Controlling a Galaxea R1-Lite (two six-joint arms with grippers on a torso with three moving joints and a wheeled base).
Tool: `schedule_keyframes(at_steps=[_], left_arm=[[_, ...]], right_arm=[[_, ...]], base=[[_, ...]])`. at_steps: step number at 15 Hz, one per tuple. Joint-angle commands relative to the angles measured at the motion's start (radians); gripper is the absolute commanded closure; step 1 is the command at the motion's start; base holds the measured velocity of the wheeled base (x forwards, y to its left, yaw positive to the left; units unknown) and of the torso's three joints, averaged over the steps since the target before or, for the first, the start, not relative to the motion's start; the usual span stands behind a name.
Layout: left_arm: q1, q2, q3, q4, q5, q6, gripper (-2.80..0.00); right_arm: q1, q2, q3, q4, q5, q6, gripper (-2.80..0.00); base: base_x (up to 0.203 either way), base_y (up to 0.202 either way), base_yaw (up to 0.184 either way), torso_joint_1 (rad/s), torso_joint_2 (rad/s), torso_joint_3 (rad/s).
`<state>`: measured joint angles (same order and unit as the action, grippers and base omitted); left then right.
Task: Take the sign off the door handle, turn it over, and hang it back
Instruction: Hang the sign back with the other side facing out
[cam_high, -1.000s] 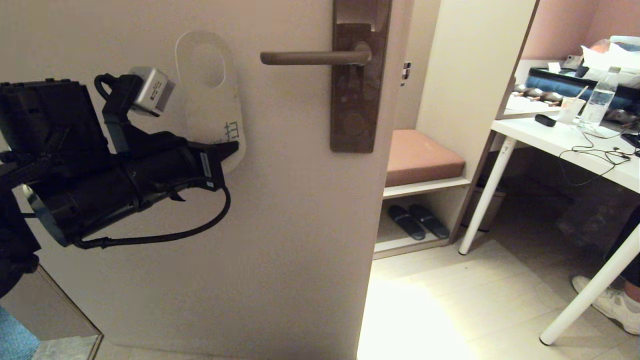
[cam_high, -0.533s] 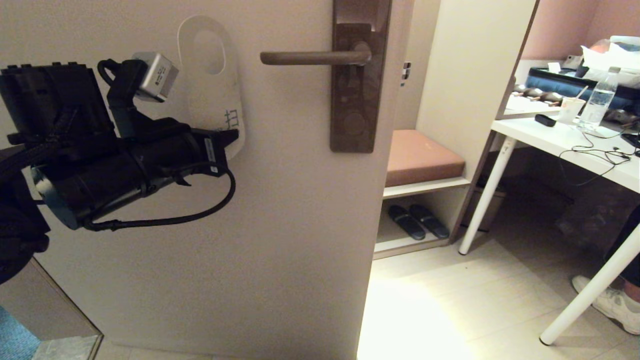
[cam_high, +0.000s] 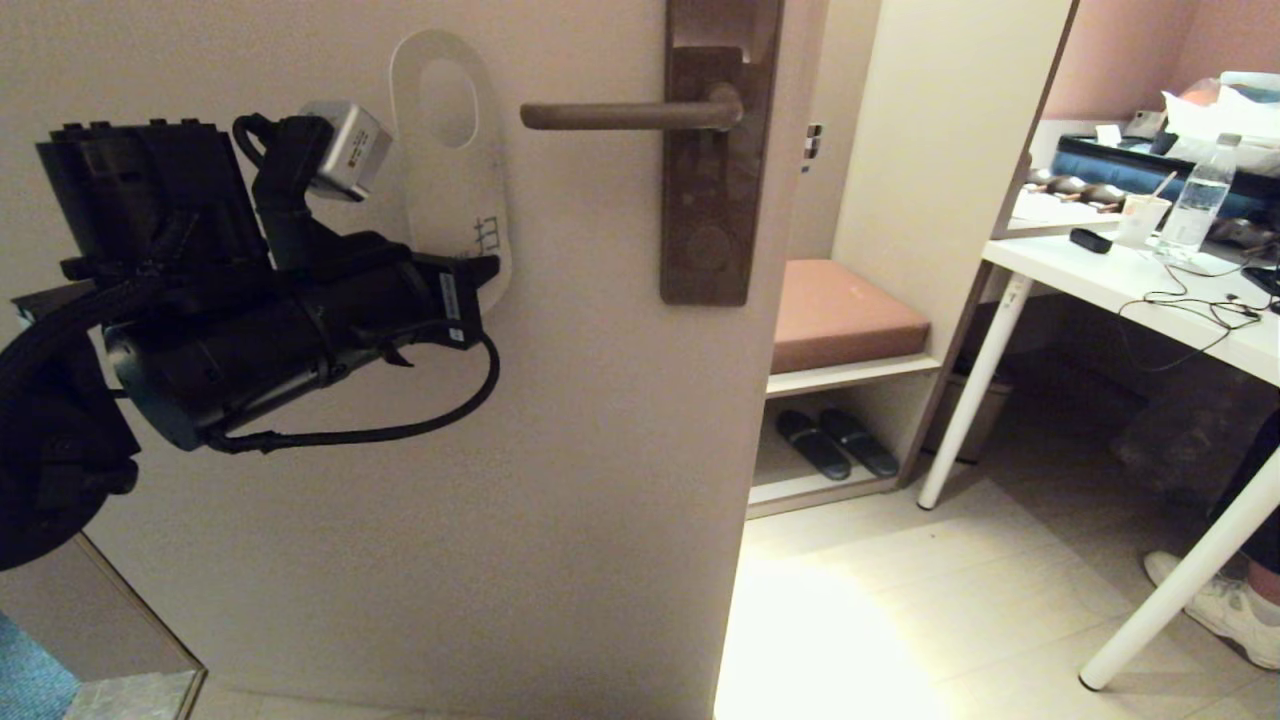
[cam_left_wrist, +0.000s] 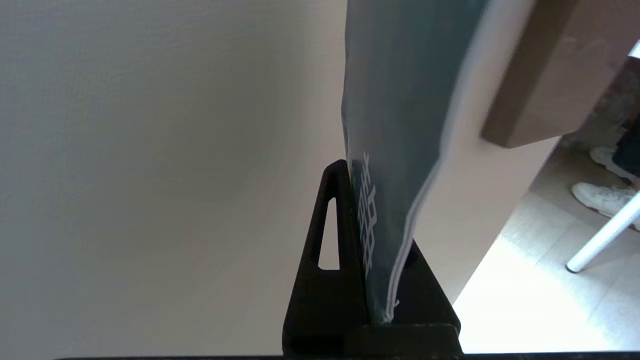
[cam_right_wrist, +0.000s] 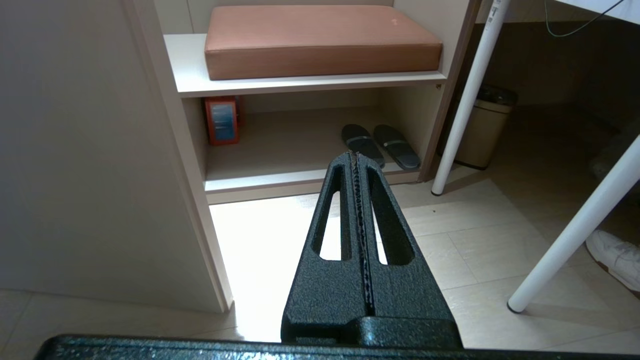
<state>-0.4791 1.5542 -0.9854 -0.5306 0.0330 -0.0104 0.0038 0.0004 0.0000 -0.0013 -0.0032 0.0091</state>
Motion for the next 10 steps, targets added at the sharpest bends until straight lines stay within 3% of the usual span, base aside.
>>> schedule_keyframes(at_steps=[1,7,10], left_arm=[[-0.014,0.012,-0.007,-0.003,0.001,0.000,0.00],[-0.030,0.019,-0.007,-0.005,0.003,0.000,0.00],[-0.047,0.033,-0.010,-0.008,0.053,0.002,0.00]], right_arm=[[0.001,0.000,0.000,0.000,0.000,0.000,0.00],[0.001,0.000,0.000,0.000,-0.001,0.000,0.00],[0.001,0.000,0.000,0.000,-0.001,0.000,0.00]], base=[[0.000,0.000,0.000,0.000,0.00,0.000],[0.000,0.000,0.000,0.000,0.00,0.000],[0.000,0.000,0.000,0.000,0.00,0.000]])
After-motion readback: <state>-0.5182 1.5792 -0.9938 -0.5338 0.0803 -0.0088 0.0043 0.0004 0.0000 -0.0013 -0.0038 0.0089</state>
